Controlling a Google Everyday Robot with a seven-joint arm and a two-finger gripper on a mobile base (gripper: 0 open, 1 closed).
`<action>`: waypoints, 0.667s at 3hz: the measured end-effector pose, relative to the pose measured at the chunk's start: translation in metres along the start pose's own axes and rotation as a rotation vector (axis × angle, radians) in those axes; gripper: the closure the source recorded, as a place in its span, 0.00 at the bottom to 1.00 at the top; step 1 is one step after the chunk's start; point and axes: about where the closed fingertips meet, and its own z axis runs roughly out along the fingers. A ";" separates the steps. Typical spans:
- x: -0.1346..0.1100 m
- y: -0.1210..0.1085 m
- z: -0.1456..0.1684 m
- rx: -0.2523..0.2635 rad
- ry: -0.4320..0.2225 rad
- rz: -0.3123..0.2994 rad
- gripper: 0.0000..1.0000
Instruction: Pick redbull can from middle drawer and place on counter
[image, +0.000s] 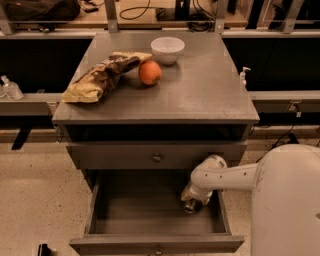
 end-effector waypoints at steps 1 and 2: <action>-0.001 -0.003 0.008 0.024 -0.013 0.011 0.58; -0.003 -0.008 0.006 0.058 -0.019 0.004 0.81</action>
Offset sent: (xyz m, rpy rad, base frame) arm 0.0003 0.0154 0.0013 0.1000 0.0003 0.0227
